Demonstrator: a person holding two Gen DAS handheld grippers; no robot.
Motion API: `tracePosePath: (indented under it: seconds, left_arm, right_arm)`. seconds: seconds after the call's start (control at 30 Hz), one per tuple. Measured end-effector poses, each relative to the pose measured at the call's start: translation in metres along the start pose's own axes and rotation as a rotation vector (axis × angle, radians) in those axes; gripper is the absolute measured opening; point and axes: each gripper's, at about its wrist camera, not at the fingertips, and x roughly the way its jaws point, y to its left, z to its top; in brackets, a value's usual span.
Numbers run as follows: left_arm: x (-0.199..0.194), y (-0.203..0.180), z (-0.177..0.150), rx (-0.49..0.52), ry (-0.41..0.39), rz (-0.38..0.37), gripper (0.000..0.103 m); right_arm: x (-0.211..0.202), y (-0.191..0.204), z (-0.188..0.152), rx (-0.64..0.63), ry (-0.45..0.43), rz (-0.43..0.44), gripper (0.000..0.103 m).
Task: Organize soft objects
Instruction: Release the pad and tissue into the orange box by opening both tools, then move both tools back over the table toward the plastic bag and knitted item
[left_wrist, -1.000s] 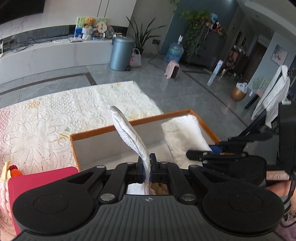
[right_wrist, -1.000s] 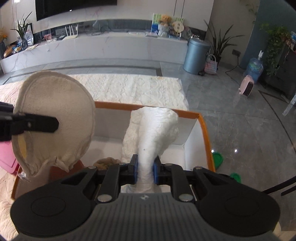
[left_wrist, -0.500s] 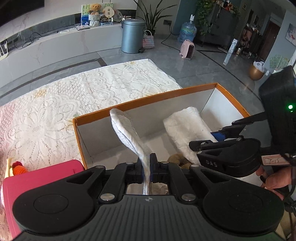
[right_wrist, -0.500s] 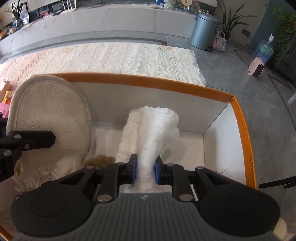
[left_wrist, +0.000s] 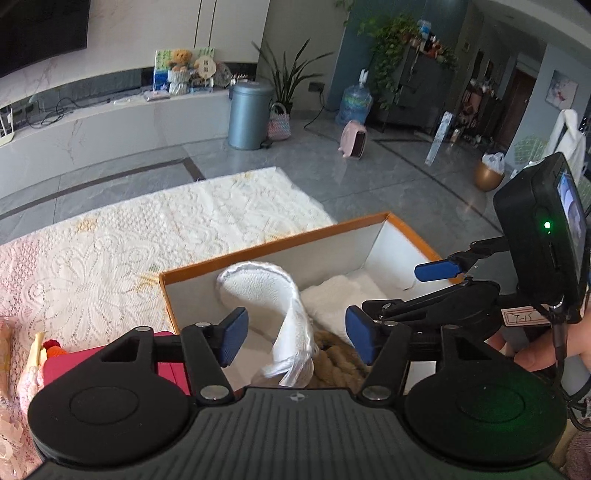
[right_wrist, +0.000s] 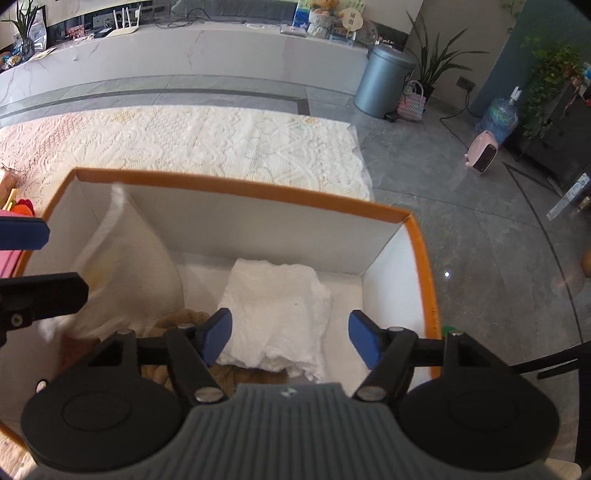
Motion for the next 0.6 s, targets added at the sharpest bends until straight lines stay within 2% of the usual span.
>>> tracePosePath:
  seconds: [0.13, 0.2, 0.33, 0.47, 0.6]
  left_arm:
    - [-0.034, -0.004, -0.004, 0.008, -0.086, -0.015, 0.077]
    - [-0.051, -0.005, -0.009, 0.025, -0.129, -0.007, 0.077]
    - [-0.085, -0.008, -0.029, 0.064, -0.188, 0.038, 0.077]
    - [-0.114, -0.005, -0.054, 0.057, -0.224, 0.080, 0.077]
    - [-0.134, 0.001, -0.084, 0.049, -0.243, 0.157, 0.077]
  right_arm:
    - [-0.037, 0.005, -0.010, 0.033, -0.067, 0.014, 0.071]
    - [-0.058, 0.012, -0.018, 0.055, -0.116, 0.031, 0.081]
    - [-0.095, 0.030, -0.037, 0.096, -0.214, 0.065, 0.081]
    - [-0.125, 0.054, -0.064, 0.155, -0.311, 0.104, 0.081]
    - [-0.143, 0.084, -0.092, 0.228, -0.373, 0.155, 0.081]
